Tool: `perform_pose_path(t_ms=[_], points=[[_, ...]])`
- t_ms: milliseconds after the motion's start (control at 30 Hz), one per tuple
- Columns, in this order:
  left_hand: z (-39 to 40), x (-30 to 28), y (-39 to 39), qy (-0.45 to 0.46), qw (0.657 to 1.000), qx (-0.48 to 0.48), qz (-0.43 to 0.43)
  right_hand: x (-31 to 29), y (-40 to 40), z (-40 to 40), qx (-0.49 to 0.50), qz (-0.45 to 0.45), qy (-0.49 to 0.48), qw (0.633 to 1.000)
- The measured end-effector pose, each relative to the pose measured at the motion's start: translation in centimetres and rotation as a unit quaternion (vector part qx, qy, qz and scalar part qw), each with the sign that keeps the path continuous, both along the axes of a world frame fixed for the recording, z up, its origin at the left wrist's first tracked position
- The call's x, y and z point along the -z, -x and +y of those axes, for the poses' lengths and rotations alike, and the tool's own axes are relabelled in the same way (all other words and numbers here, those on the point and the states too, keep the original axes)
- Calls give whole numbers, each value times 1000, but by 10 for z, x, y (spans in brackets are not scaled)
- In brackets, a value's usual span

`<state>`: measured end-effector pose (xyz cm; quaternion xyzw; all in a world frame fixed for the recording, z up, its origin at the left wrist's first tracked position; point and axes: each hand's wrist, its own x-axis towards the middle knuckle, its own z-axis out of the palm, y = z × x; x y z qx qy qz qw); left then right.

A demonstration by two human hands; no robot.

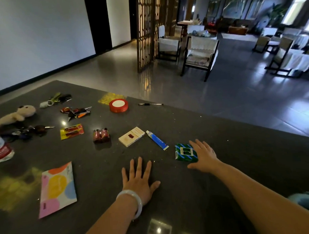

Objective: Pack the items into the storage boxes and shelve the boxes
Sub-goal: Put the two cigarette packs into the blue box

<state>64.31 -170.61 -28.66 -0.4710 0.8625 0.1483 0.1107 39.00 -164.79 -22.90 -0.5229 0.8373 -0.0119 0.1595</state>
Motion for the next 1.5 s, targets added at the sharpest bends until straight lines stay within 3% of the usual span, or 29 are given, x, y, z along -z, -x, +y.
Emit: perform_pose_path(t_ms=[133, 233, 467, 633, 767, 933, 1033, 1200, 1500], points=[[-4, 9, 0, 7, 1000, 0, 4, 10, 10, -7, 23, -23, -11, 999], [-3, 13, 0, 10, 1000, 1, 11, 17, 4, -7, 27, 9, 6, 1000], [1, 11, -3, 24, 999, 9, 37, 51, -34, 12, 94, -14, 139, 986], [-22, -9, -3, 93, 987, -15, 129, 71, -52, 23, 105, -6, 225, 969], [-68, -21, 5, 130, 978, -79, 144, 71, -52, 24, 104, 6, 222, 970], [-117, -20, 18, 64, 982, -141, 111, 70, -51, 23, 104, 5, 216, 971], [-124, -17, 21, 51, 985, -131, 97, 71, -49, 23, 106, -3, 214, 971], [-104, -16, 11, 144, 975, -73, 152, 71, -50, 23, 109, 6, 216, 970], [-31, -22, -29, 81, 968, -111, 212, 46, -51, 32, 132, -78, 213, 965]])
